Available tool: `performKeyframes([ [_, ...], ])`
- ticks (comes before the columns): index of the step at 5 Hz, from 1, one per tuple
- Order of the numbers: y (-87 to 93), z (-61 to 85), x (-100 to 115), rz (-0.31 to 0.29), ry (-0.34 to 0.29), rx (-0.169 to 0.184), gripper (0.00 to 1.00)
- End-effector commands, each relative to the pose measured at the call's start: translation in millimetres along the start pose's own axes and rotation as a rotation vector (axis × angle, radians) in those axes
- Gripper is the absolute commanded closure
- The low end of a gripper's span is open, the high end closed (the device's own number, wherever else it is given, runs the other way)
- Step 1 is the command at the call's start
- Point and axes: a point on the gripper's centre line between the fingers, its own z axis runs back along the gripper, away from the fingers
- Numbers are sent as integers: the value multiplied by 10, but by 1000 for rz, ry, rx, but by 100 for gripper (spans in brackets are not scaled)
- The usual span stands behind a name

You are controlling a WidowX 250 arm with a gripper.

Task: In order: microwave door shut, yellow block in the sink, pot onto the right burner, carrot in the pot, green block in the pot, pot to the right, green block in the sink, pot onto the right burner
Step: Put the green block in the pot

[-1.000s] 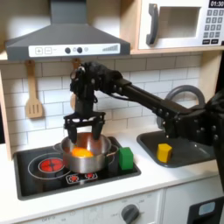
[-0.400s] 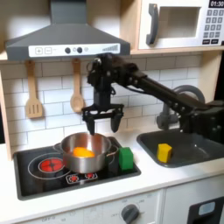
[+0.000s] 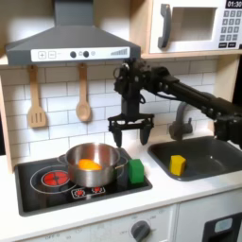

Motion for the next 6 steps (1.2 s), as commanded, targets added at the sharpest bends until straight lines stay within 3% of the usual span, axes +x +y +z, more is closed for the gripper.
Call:
performKeyframes([
  [1, -115, -220, -260, -23, 47, 13, 0],
  [4, -179, -444, -225, -20, 56, 28, 0],
  [6, -200, -503, -177, -12, 60, 31, 0],
])
